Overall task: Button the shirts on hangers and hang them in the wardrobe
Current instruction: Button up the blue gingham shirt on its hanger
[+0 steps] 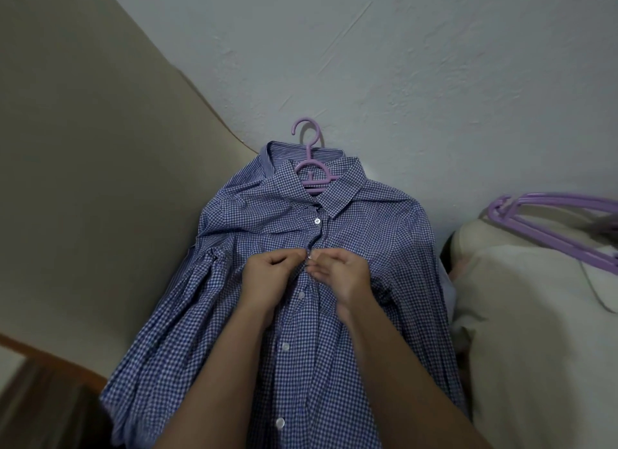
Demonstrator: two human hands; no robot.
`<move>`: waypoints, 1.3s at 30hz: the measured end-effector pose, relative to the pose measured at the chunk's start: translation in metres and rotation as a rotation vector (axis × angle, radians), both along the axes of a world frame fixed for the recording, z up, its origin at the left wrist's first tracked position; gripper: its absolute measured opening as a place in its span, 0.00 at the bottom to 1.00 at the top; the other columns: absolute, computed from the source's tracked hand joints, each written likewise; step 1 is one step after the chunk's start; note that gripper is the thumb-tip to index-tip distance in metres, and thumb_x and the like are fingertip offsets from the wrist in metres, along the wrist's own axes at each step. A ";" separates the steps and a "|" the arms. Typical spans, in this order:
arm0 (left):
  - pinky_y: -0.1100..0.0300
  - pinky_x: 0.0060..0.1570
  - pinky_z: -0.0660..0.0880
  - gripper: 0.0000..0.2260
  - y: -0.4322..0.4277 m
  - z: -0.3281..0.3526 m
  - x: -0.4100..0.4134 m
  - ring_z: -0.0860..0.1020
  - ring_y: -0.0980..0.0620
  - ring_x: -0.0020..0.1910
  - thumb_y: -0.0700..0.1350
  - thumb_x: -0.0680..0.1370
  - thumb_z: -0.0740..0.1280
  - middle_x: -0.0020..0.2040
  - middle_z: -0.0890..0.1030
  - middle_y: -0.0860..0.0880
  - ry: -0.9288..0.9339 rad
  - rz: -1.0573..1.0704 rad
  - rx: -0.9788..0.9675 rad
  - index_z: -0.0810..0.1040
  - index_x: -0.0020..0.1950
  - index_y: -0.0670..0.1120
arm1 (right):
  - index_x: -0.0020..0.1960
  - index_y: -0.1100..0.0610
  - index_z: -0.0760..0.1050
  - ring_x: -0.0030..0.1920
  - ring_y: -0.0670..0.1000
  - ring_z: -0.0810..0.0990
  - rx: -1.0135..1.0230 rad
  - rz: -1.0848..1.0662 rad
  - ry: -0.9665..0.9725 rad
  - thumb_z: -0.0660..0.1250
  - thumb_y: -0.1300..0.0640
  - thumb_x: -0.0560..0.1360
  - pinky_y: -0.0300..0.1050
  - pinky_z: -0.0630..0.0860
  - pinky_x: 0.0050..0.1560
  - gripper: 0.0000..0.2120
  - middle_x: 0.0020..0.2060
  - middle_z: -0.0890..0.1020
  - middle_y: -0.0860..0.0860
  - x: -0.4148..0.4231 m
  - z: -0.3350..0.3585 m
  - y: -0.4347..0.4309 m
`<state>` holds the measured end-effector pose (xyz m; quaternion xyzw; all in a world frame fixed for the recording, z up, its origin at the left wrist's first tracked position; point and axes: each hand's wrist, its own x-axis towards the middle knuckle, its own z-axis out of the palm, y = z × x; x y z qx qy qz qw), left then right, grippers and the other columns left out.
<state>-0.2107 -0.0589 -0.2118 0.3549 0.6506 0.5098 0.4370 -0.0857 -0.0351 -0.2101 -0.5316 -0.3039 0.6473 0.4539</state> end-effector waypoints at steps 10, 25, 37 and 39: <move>0.58 0.50 0.80 0.03 0.028 0.026 -0.017 0.85 0.48 0.45 0.34 0.71 0.76 0.42 0.87 0.45 0.038 -0.182 -0.261 0.88 0.42 0.42 | 0.50 0.69 0.79 0.37 0.51 0.86 0.027 0.040 0.046 0.69 0.68 0.76 0.38 0.81 0.39 0.04 0.38 0.86 0.59 0.007 -0.001 -0.001; 0.62 0.38 0.76 0.08 0.032 0.036 -0.017 0.81 0.53 0.38 0.40 0.71 0.78 0.42 0.87 0.46 -0.022 -0.255 -0.417 0.87 0.48 0.40 | 0.50 0.69 0.80 0.41 0.54 0.86 0.049 0.095 0.160 0.69 0.66 0.77 0.41 0.82 0.44 0.06 0.41 0.85 0.61 0.019 -0.005 -0.001; 0.63 0.34 0.77 0.05 0.028 0.032 -0.014 0.77 0.52 0.30 0.34 0.69 0.78 0.43 0.86 0.38 0.031 -0.218 -0.383 0.87 0.43 0.36 | 0.50 0.68 0.80 0.41 0.55 0.86 0.067 0.103 0.127 0.69 0.66 0.76 0.42 0.83 0.44 0.05 0.42 0.86 0.61 0.019 -0.007 -0.001; 0.63 0.33 0.76 0.05 0.029 0.033 -0.014 0.76 0.53 0.29 0.35 0.69 0.78 0.43 0.86 0.38 0.052 -0.226 -0.381 0.87 0.44 0.36 | 0.50 0.68 0.80 0.41 0.55 0.86 0.069 0.099 0.124 0.69 0.66 0.76 0.43 0.83 0.45 0.05 0.43 0.86 0.62 0.019 -0.007 0.000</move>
